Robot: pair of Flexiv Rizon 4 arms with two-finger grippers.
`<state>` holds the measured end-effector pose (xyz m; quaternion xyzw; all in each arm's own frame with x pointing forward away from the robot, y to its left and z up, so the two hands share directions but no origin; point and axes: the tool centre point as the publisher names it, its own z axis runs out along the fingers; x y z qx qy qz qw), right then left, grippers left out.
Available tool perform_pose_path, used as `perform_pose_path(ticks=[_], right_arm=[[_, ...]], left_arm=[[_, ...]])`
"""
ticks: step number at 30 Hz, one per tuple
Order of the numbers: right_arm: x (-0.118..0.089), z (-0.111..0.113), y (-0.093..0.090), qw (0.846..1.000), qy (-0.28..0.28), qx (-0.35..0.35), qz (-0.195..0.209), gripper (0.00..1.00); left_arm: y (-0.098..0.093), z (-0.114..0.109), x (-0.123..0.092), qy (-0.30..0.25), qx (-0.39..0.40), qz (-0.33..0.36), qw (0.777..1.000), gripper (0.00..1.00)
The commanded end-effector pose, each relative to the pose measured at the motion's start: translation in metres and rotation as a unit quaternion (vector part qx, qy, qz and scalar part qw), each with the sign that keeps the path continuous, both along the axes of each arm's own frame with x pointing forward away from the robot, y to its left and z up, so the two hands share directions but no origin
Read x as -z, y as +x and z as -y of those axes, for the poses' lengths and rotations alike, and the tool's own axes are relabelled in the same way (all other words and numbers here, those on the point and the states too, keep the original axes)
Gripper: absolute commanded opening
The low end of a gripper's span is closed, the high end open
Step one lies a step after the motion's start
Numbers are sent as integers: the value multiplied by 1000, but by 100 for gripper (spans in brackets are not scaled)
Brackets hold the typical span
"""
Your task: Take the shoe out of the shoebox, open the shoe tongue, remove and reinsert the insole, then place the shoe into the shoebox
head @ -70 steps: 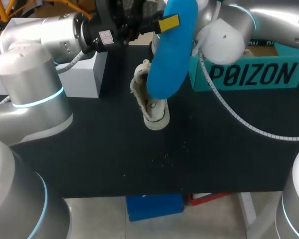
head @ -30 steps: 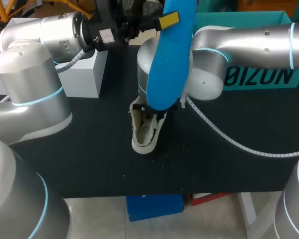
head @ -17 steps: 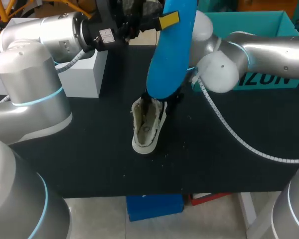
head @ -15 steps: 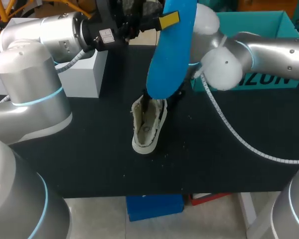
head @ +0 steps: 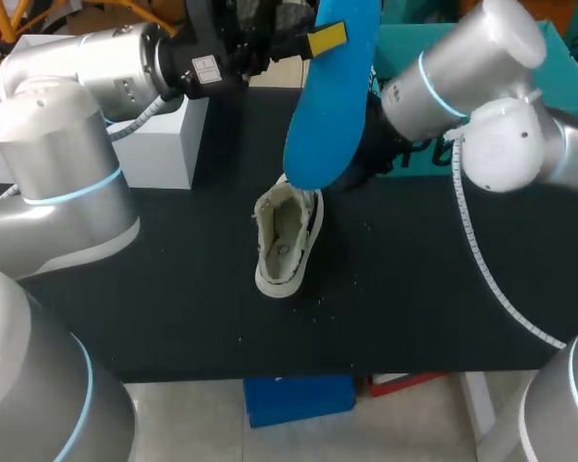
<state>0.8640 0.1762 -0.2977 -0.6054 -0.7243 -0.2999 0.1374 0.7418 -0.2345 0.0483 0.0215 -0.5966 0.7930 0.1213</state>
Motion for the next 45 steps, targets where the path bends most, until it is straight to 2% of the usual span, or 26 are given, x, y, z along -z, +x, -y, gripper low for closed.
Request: perform_pose_path(ticks=[1, 10, 16, 20, 29, 32, 34, 35, 39, 45], right_arm=[[2, 10, -11, 988, 150, -16, 21, 100], [2, 10, -11, 988, 150, -16, 21, 100], [-16, 19, -13, 971, 237, -1, 17, 100], [-28, 21, -11, 963, 269, 2, 18, 100], [-50, 22, -12, 954, 300, -11, 26, 100], [-52, 24, -12, 955, 294, -6, 37, 100], [-52, 24, -12, 955, 294, -6, 37, 100], [-52, 24, -12, 955, 294, -6, 37, 100], [-52, 24, -12, 955, 294, -6, 37, 100], [-52, 24, -12, 955, 294, -6, 37, 100]], left_arm=[[0, 2, 0, 0, -1, 0, 1000, 0], [0, 2, 0, 0, -1, 0, 1000, 0], [0, 2, 0, 0, -1, 0, 1000, 0], [0, 2, 0, 0, -1, 0, 1000, 0], [0, 2, 0, 0, -1, 0, 1000, 0], [4, 5, -1, 43, -21, 120, 992, 0], [3, 9, 0, 65, -24, 196, 978, 0], [3, 13, 4, 92, -31, 246, 964, 0], [-1, 22, 21, 122, -48, 343, 930, 0], [-15, 35, 52, 158, -39, 450, 878, 0]])
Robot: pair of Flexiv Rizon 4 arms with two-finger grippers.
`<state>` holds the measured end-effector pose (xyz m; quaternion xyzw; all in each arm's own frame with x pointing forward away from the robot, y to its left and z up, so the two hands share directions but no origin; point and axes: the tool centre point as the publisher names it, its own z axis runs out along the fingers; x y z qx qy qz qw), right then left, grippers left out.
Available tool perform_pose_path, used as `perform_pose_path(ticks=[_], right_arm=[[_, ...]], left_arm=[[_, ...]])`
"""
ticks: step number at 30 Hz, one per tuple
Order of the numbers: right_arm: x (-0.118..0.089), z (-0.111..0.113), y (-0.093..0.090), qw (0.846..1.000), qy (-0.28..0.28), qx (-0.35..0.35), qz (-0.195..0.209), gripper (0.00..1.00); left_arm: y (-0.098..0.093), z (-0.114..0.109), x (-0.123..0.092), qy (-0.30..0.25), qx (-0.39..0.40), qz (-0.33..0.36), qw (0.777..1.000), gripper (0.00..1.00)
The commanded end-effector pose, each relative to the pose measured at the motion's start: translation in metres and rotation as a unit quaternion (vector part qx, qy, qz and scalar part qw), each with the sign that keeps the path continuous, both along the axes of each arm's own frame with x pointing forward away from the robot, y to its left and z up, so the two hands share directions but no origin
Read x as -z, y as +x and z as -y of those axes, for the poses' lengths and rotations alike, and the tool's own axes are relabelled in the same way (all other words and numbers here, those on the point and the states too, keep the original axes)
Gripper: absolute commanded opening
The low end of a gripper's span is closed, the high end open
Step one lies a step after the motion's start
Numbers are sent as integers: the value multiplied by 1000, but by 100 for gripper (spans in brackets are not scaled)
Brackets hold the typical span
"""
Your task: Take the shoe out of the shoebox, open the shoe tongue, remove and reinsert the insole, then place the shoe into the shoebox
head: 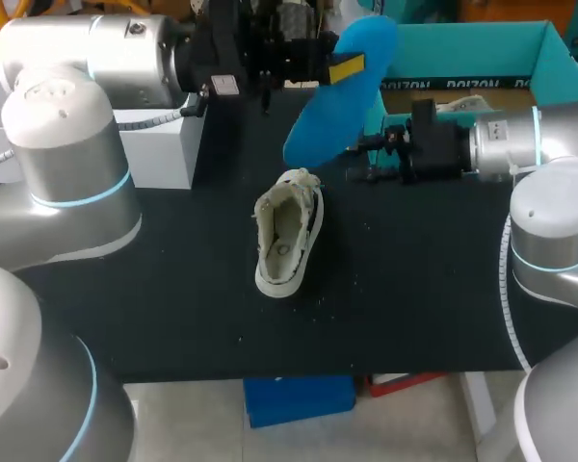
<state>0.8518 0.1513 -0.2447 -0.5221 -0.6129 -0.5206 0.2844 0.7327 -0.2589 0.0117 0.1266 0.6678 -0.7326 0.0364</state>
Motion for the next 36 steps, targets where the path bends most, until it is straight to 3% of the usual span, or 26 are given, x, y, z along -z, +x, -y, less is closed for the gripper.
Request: perform_pose_path(ticks=[1, 21, 23, 28, 36], right_arm=[[1, -1, 0, 1000, 0, 1, 0, 100], [1, -1, 0, 1000, 0, 1, 0, 100], [1, -1, 0, 1000, 0, 1, 0, 100], [1, -1, 0, 1000, 0, 1, 0, 100], [1, -1, 0, 1000, 0, 1, 0, 100]], left_arm=[[-8, 13, 20, 96, -12, 258, 961, 0], [-11, 13, 24, 102, -11, 275, 956, 0], [-28, 20, 11, 48, 11, 354, 934, 0], [-73, 19, 32, 9, 53, 449, 892, 0], [-110, 3, 73, 2, 67, 492, 868, 0]])
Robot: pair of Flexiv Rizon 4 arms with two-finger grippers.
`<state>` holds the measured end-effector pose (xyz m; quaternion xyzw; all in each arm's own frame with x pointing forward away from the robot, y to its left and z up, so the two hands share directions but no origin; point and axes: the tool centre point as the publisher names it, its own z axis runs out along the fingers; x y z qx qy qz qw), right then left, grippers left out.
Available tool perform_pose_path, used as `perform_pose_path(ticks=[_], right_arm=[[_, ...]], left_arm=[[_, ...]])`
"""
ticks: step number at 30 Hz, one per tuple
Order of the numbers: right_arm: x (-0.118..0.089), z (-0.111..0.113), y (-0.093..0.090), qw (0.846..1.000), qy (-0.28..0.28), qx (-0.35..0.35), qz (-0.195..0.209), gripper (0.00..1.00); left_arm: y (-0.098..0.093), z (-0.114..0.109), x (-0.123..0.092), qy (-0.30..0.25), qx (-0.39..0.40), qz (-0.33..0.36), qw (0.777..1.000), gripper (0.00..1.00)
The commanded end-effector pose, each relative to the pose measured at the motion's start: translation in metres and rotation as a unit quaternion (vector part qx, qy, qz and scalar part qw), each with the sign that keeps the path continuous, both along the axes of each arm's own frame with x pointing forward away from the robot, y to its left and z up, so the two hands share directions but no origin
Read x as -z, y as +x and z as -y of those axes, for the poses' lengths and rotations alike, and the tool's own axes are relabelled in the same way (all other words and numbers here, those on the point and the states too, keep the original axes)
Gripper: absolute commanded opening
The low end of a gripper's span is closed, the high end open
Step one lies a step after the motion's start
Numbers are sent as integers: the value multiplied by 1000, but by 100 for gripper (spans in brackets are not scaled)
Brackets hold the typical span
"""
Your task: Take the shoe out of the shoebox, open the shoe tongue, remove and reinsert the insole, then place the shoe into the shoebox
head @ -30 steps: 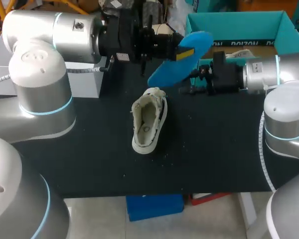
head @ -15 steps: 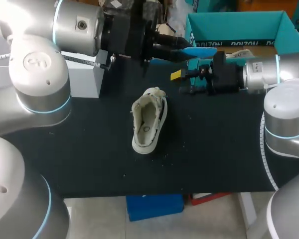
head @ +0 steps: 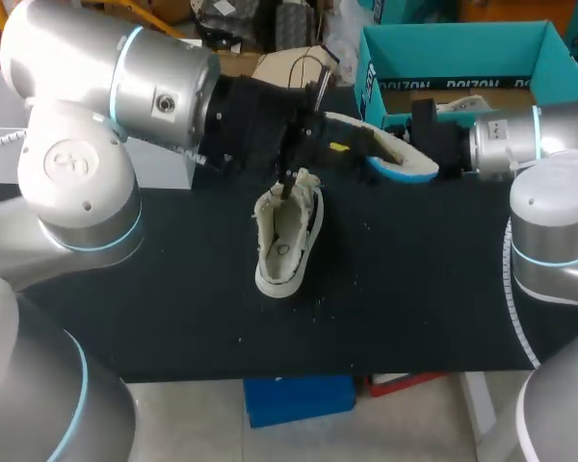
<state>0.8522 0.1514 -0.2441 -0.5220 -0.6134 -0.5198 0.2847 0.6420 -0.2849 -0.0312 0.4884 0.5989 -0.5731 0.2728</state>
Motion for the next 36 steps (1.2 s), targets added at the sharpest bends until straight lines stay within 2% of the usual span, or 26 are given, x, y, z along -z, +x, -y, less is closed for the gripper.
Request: perform_pose_path(ticks=[1, 5, 11, 19, 21, 34, 36], right_arm=[[1, -1, 0, 1000, 0, 2, 1, 100], [1, -1, 0, 1000, 0, 2, 1, 100], [1, -1, 0, 1000, 0, 2, 1, 100], [1, -1, 0, 1000, 0, 2, 1, 100], [1, -1, 0, 1000, 0, 2, 1, 100], [1, -1, 0, 1000, 0, 2, 1, 100], [1, -1, 0, 1000, 0, 2, 1, 100]], left_arm=[[-23, -25, 36, -36, 20, 57, 998, 0], [-34, -32, 64, -35, 23, 65, 997, 0], [-39, -35, 100, -18, 11, 106, 994, 0], [-54, -45, 142, -69, 37, 168, 983, 0], [-53, -48, 149, -70, 20, 134, 988, 0], [-53, -48, 149, -70, 20, 134, 988, 0], [-55, -42, 156, -79, 37, 183, 979, 0]])
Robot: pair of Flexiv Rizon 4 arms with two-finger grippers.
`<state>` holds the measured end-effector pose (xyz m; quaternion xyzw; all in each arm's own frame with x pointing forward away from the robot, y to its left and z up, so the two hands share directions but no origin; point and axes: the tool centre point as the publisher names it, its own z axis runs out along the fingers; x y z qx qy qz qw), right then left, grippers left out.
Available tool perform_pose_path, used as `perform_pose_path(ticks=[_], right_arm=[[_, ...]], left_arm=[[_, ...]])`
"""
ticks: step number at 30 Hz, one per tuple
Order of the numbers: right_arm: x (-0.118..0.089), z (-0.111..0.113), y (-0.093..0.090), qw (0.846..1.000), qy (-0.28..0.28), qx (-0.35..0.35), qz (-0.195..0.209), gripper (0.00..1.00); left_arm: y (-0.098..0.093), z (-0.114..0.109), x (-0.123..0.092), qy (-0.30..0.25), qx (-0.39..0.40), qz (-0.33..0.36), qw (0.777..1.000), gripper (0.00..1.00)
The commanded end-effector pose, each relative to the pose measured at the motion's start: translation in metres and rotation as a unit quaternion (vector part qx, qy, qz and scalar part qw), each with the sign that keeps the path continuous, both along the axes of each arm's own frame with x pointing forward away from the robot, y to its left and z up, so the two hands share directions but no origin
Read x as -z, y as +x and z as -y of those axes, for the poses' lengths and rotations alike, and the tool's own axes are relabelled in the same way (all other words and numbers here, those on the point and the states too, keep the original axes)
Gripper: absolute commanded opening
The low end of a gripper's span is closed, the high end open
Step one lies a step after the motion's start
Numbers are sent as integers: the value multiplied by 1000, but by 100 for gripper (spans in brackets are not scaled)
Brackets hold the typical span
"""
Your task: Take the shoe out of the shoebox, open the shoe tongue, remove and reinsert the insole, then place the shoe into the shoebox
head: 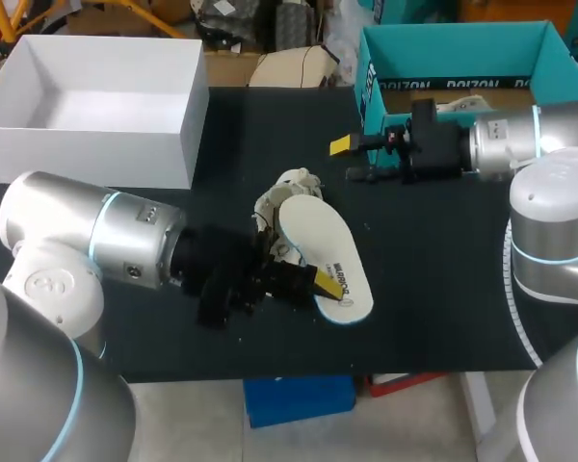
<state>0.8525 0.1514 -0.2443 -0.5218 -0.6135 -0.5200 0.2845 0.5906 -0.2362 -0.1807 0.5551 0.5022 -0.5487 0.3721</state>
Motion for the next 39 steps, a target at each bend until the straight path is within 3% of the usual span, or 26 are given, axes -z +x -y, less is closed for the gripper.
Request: perform_pose_path(ticks=[1, 6, 16, 27, 39], right_arm=[[1, -1, -1, 1000, 0, 2, 0, 100], [1, -1, -1, 1000, 0, 2, 0, 100], [1, -1, -1, 1000, 0, 2, 0, 100], [1, -1, -1, 1000, 0, 2, 0, 100], [1, -1, -1, 1000, 0, 2, 0, 100]], left_arm=[[-5, 8, 11, -17, 21, 85, 996, 0], [-5, 6, 38, -46, 30, 137, 989, 0], [15, -5, 74, -68, 30, 211, 975, 0], [64, -22, 100, -51, 24, 175, 983, 0], [116, -29, 98, -7, 77, 169, 983, 0]])
